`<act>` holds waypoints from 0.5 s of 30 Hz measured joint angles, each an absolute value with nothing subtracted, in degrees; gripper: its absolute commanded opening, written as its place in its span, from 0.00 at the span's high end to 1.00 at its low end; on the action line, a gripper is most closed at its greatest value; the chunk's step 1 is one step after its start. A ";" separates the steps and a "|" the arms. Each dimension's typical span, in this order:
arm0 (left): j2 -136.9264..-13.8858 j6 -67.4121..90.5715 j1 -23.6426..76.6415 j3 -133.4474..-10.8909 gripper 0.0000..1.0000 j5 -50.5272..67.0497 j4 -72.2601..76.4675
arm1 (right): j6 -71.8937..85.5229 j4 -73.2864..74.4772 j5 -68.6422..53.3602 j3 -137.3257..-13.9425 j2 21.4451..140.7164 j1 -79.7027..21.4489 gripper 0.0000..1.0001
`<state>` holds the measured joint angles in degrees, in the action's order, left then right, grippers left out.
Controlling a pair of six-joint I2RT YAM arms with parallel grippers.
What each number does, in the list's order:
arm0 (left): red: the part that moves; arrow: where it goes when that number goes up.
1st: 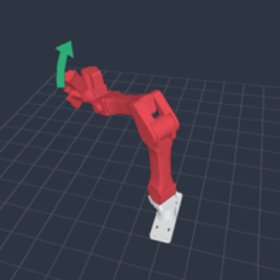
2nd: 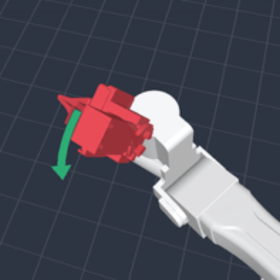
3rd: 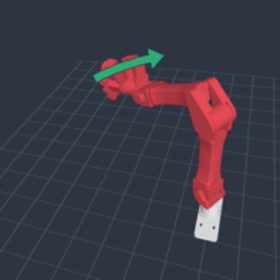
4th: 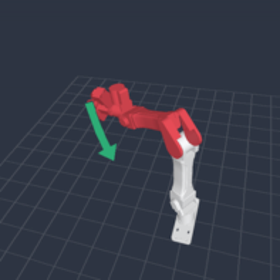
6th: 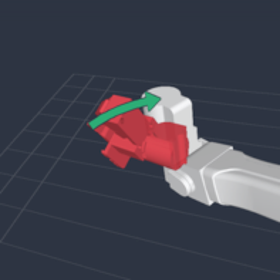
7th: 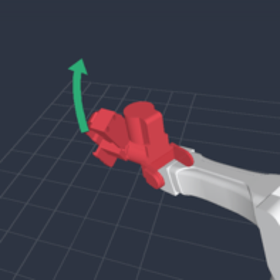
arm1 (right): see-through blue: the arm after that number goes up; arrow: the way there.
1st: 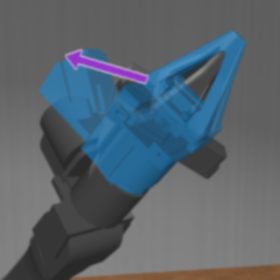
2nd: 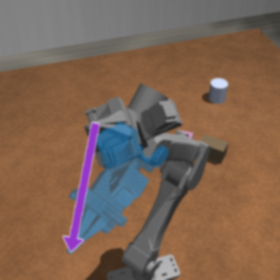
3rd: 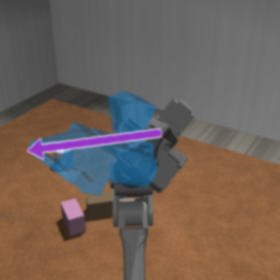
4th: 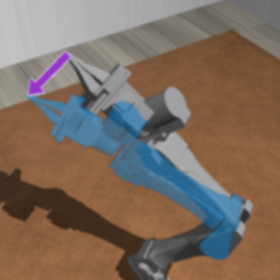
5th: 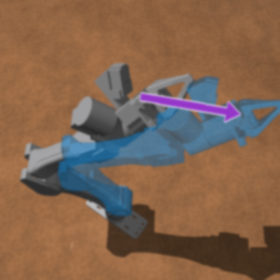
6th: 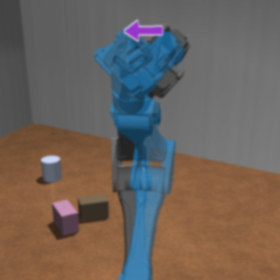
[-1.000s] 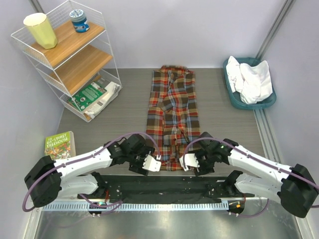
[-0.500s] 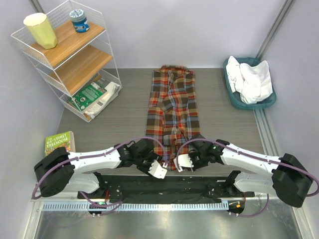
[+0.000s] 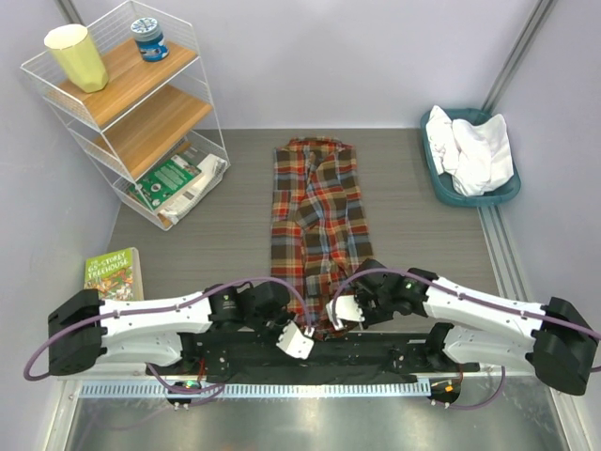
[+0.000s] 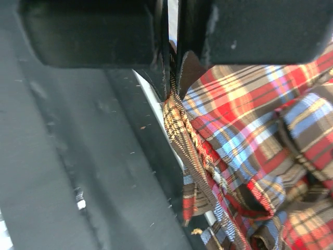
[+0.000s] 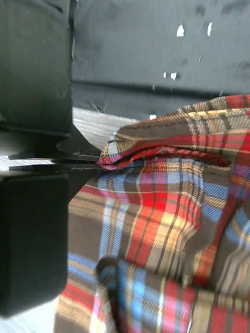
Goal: Fold and stack the long sleeve shirts
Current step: Fold the shirt
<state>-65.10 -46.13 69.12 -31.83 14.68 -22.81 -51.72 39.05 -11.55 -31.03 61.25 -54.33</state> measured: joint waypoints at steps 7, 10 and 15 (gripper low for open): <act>-61.41 -41.56 70.26 -31.83 1.00 14.00 -26.55 | -49.56 45.04 -12.73 -34.52 57.28 -55.88 0.99; -57.65 -40.07 69.49 -32.36 1.00 13.30 -28.36 | -48.21 47.05 -12.53 -37.10 55.79 -55.94 0.99; -55.55 -39.00 61.49 -39.05 1.00 14.85 -32.16 | -46.65 49.06 -11.94 -45.10 56.62 -54.70 0.99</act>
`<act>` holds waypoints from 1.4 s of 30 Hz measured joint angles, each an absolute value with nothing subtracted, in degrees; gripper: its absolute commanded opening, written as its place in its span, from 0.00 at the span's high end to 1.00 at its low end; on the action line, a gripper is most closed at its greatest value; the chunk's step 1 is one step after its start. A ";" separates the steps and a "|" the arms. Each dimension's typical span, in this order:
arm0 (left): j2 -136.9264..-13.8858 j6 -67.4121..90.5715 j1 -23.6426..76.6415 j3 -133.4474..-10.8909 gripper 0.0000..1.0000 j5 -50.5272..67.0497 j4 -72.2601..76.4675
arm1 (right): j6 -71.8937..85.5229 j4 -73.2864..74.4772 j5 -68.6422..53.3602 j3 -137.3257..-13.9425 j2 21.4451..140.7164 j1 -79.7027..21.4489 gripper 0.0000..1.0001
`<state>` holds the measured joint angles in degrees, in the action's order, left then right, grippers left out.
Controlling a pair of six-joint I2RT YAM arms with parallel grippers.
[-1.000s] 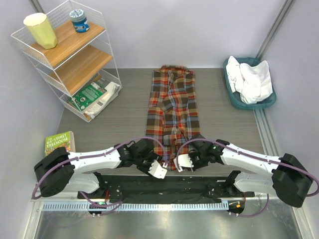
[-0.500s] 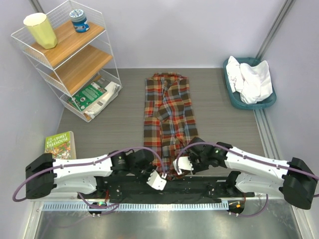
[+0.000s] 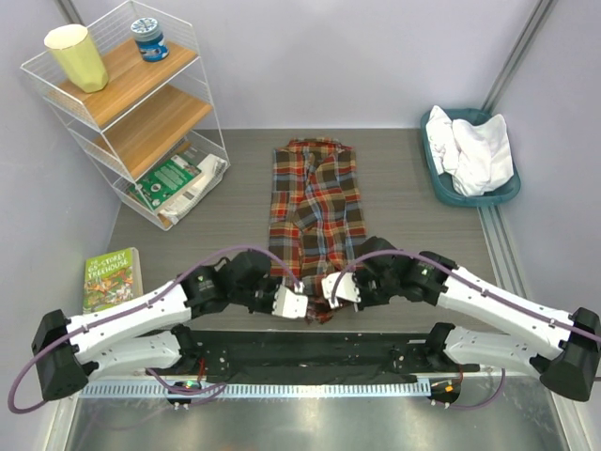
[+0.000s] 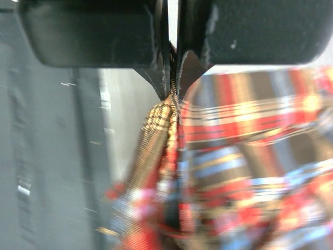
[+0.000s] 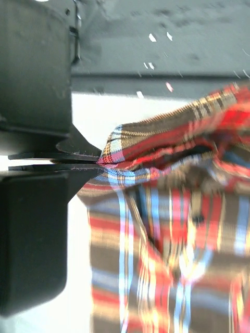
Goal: Fold and stack the long sleeve shirts
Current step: Fold the shirt
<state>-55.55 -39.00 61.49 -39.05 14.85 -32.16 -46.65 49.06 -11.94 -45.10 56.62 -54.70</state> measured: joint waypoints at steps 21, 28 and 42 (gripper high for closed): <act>-88.58 -49.06 32.18 -67.22 1.00 21.65 -27.68 | -62.06 43.18 -16.75 -74.32 90.06 -25.30 0.99; -101.75 -51.59 27.92 -73.19 1.00 21.69 -24.58 | -64.29 38.59 -17.12 -80.82 103.53 -21.21 0.99; -110.21 -50.28 26.48 -80.25 0.60 19.07 -22.44 | -62.30 35.73 -14.90 -84.33 109.06 -20.82 0.57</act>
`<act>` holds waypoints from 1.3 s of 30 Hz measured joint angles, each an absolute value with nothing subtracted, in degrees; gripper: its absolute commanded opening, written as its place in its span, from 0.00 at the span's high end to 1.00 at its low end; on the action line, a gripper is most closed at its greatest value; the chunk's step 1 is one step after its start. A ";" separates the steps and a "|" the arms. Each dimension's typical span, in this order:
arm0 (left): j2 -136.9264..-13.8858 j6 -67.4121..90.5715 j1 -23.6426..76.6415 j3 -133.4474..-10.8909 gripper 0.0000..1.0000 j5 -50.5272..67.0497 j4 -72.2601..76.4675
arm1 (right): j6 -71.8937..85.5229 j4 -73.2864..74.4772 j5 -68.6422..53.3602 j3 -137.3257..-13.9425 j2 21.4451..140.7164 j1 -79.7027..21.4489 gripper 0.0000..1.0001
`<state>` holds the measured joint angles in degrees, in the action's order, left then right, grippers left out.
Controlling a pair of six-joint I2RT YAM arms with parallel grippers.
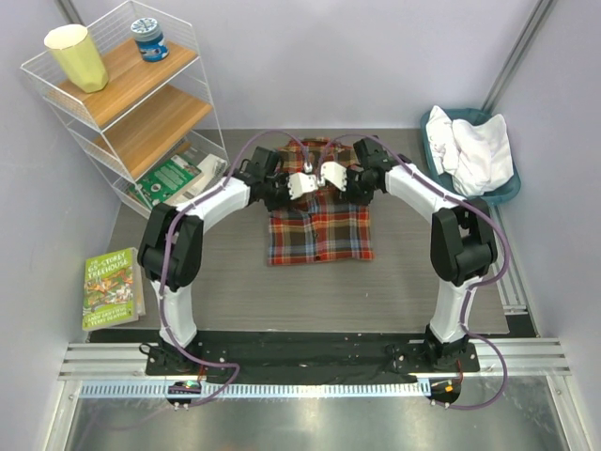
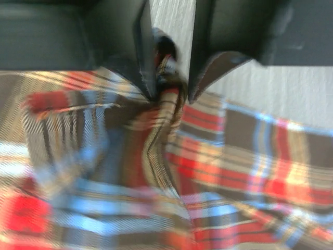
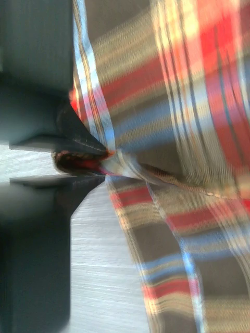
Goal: Fold and stack the long sleeve shirts
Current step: Fold the shirt
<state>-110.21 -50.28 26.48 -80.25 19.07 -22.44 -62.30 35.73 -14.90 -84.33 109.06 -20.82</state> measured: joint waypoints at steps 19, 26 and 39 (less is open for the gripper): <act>-92.53 1.56 20.18 -75.83 0.41 33.80 -26.41 | -15.99 43.59 -35.31 -91.55 102.54 -15.31 0.72; -97.41 25.39 23.68 -58.24 0.31 43.79 -10.98 | 3.36 32.77 -47.72 -72.40 104.27 -18.83 0.71; -109.45 41.56 17.12 -54.39 0.18 51.05 3.22 | 13.65 19.86 -60.40 -63.31 115.63 -14.22 0.38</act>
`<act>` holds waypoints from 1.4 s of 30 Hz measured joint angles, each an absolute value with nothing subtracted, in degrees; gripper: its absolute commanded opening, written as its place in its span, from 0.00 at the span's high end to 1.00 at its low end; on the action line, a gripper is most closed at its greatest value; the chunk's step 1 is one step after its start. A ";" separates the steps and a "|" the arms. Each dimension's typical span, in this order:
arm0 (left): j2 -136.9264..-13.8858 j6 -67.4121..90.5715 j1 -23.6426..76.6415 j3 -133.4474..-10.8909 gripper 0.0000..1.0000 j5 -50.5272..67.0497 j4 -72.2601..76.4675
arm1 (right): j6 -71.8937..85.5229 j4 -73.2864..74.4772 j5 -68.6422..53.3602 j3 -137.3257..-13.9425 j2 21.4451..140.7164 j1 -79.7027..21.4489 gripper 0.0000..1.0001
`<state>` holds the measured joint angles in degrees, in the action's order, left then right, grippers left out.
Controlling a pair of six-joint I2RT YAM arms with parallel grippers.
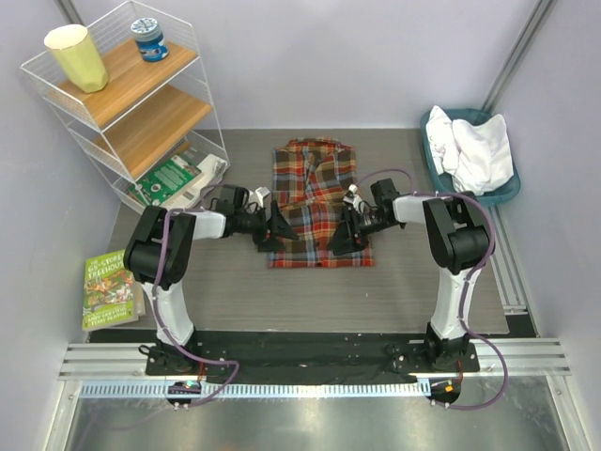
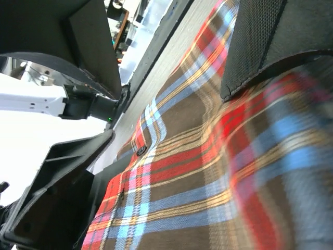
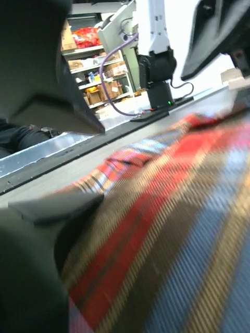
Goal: Fold and stack the long sleeve shirts
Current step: Fold the shirt
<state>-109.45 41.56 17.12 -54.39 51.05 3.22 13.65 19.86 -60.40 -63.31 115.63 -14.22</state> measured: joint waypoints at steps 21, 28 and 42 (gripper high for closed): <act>-103.81 42.70 21.12 -44.12 0.23 53.98 12.40 | 3.31 30.96 -60.69 -63.94 114.04 -14.96 0.38; -104.40 44.16 20.01 -42.11 0.27 56.82 12.29 | -0.43 32.60 -62.98 -61.63 113.99 -16.27 0.37; -99.74 44.16 20.03 -56.71 0.26 57.21 12.29 | 1.67 36.03 -62.02 -84.33 112.25 -18.13 0.42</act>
